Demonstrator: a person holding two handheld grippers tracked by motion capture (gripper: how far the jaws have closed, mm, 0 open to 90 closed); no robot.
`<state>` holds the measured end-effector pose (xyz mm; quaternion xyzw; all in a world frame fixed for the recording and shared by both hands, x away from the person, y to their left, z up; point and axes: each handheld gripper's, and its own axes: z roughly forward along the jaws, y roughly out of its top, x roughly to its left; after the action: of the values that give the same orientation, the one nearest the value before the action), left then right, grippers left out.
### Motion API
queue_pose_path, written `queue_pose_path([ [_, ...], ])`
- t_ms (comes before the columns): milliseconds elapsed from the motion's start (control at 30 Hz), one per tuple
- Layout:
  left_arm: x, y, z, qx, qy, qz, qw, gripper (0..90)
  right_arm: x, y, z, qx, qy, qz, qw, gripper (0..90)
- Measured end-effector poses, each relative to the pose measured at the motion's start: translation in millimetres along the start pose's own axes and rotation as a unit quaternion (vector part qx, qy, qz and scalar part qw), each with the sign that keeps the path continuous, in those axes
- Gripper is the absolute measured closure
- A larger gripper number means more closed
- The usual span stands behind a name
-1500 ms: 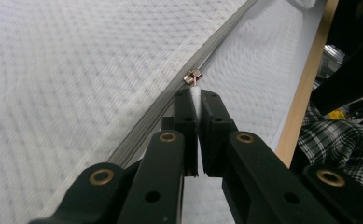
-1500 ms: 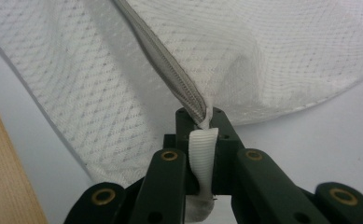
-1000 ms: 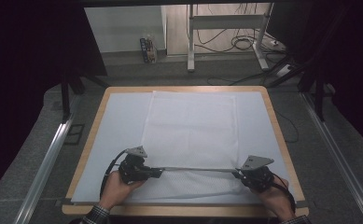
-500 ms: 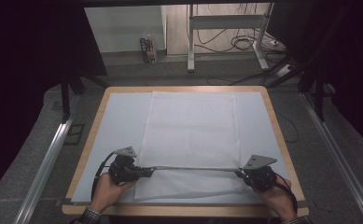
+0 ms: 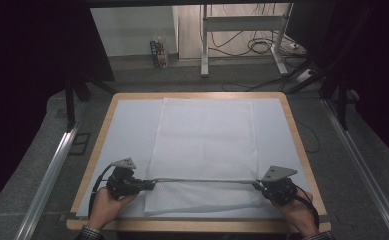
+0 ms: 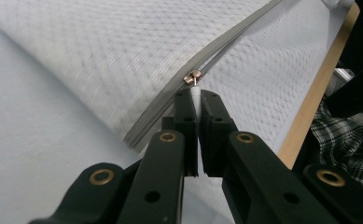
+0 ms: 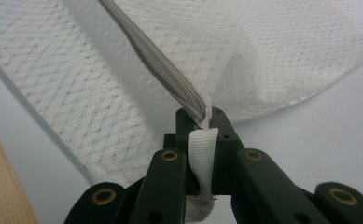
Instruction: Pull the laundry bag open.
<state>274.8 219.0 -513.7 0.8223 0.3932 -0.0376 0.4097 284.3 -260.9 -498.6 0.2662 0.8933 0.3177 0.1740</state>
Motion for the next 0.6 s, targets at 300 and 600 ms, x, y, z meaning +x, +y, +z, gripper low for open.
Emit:
queue_pose_path([
  [300,6.0,-7.9,-8.7,-0.002,0.013,-0.013,0.9998,87.3,-0.4,-0.2,-0.3,0.002,-0.002,0.002,1.0000,84.6],
  [600,12.3,-16.2,-15.6,0.001,0.023,-0.028,0.9993,87.3,-1.5,-1.2,-0.6,0.005,0.001,0.005,1.0000,84.6],
])
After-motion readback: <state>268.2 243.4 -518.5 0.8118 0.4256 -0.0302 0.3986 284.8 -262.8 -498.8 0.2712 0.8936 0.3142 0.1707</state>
